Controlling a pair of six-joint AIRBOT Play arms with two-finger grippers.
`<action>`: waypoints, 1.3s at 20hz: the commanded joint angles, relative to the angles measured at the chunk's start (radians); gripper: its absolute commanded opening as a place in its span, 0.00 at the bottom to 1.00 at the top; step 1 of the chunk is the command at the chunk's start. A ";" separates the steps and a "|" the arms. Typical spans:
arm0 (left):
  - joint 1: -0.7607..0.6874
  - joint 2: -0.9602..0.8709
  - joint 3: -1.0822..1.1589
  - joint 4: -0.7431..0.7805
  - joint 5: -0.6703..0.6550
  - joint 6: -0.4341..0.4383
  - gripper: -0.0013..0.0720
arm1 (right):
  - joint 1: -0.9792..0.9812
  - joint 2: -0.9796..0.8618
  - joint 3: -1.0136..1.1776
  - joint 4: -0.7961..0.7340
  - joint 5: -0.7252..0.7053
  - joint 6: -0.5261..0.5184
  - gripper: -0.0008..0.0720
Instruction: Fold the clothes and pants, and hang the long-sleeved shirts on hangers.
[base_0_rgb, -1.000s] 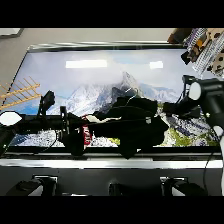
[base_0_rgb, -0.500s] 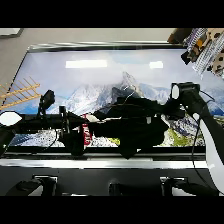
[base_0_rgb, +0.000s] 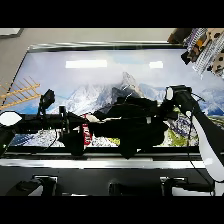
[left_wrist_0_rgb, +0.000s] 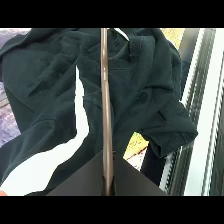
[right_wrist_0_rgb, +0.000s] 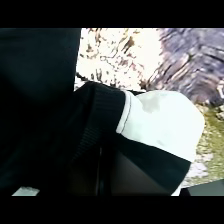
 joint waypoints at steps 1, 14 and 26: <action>0.001 0.001 0.001 0.000 0.000 -0.001 0.05 | 0.001 0.014 0.000 -0.003 -0.001 -0.006 0.07; 0.001 0.001 0.001 0.000 0.000 -0.012 0.05 | 0.001 0.009 0.000 -0.026 0.000 0.021 0.76; 0.001 0.001 0.001 0.000 0.000 -0.027 0.05 | 0.001 -0.037 0.000 -0.020 -0.039 0.020 0.07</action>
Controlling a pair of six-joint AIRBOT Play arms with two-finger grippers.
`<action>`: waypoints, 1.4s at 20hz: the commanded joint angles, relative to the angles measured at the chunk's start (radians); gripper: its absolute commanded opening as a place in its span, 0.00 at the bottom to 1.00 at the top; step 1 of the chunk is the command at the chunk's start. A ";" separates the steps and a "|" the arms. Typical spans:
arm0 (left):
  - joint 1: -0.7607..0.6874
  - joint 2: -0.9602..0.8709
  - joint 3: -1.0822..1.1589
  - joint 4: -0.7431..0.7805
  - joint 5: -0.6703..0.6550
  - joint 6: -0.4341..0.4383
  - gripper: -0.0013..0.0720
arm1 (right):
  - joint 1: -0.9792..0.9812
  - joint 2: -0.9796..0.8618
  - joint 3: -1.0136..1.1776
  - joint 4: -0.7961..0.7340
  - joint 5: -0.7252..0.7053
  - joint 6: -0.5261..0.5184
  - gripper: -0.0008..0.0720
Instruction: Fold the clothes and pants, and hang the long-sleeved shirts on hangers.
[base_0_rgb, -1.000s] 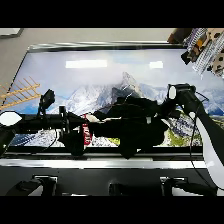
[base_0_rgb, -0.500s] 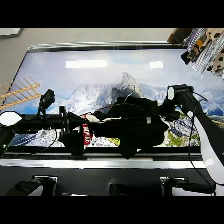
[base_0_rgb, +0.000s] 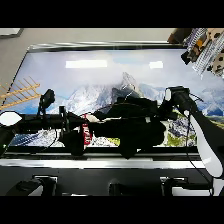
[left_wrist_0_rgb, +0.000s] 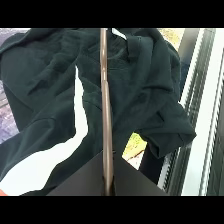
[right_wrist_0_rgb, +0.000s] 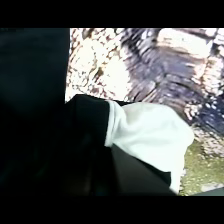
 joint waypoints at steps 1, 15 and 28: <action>0.001 0.001 0.001 0.000 0.000 -0.006 0.05 | 0.001 -0.003 0.000 0.004 -0.014 -0.002 0.08; 0.001 0.015 0.014 -0.021 -0.127 -0.006 0.05 | 0.001 0.434 0.007 -0.001 0.077 -0.020 0.08; 0.079 0.068 0.152 -0.045 -0.265 -0.096 0.05 | 0.001 0.474 0.007 -0.035 0.164 -0.021 0.08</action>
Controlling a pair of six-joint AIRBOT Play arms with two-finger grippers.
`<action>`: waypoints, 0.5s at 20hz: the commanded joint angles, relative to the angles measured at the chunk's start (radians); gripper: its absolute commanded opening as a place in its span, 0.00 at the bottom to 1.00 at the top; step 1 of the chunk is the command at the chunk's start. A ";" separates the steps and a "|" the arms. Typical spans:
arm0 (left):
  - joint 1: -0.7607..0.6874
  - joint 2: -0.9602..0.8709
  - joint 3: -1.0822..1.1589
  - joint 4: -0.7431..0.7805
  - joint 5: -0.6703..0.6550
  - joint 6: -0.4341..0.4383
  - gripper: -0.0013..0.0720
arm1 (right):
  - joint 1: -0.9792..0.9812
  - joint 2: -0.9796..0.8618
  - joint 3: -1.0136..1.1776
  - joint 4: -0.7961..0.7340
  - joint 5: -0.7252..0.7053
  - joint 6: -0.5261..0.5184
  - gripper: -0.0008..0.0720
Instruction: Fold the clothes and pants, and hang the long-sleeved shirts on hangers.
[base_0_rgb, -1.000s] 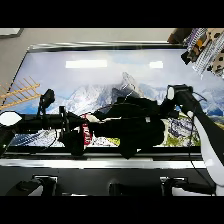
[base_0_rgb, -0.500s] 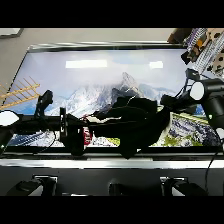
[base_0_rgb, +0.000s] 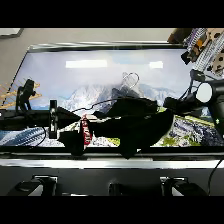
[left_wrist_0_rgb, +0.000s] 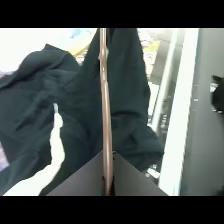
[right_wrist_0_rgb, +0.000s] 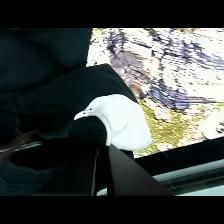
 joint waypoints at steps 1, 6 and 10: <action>0.010 0.014 0.018 0.000 -0.075 -0.030 0.05 | 0.001 0.009 0.001 -0.023 0.008 0.002 0.08; 0.010 0.015 0.018 0.000 -0.086 -0.037 0.05 | 0.001 0.009 0.001 -0.019 -0.024 0.001 0.08; -0.004 -0.016 0.018 0.000 -0.073 -0.022 0.05 | 0.001 0.032 0.001 0.026 -0.063 -0.014 0.08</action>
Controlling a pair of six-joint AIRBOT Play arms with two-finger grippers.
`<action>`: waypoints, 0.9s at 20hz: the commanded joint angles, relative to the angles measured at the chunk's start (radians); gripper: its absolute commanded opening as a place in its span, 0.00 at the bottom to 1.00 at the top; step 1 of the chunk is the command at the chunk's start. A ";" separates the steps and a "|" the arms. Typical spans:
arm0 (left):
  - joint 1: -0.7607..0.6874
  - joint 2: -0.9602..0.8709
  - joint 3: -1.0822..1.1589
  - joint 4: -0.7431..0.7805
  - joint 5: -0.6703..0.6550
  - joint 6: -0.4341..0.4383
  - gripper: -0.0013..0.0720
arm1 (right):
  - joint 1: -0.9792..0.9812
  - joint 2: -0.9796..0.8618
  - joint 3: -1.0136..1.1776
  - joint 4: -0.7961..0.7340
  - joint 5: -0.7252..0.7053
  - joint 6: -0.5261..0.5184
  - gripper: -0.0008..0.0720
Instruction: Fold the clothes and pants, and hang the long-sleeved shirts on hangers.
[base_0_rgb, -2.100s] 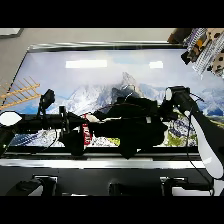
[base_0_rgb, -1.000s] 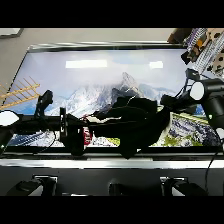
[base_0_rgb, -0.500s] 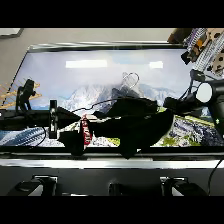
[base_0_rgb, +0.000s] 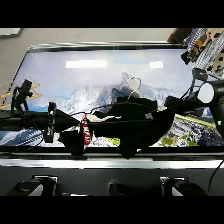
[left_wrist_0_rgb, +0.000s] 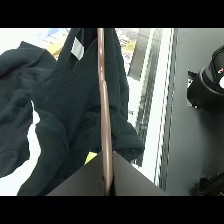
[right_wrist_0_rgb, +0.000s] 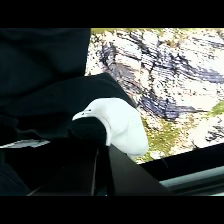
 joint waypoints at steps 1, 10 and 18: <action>-0.016 -0.022 0.001 0.001 0.025 0.018 0.05 | 0.000 0.026 0.001 0.035 -0.037 -0.008 0.08; -0.101 -0.054 0.001 0.001 0.132 0.060 0.05 | 0.000 0.111 0.001 0.074 -0.049 -0.010 0.08; -0.231 -0.081 0.001 0.001 0.344 0.064 0.05 | 0.001 0.142 0.139 0.232 -0.021 -0.078 0.08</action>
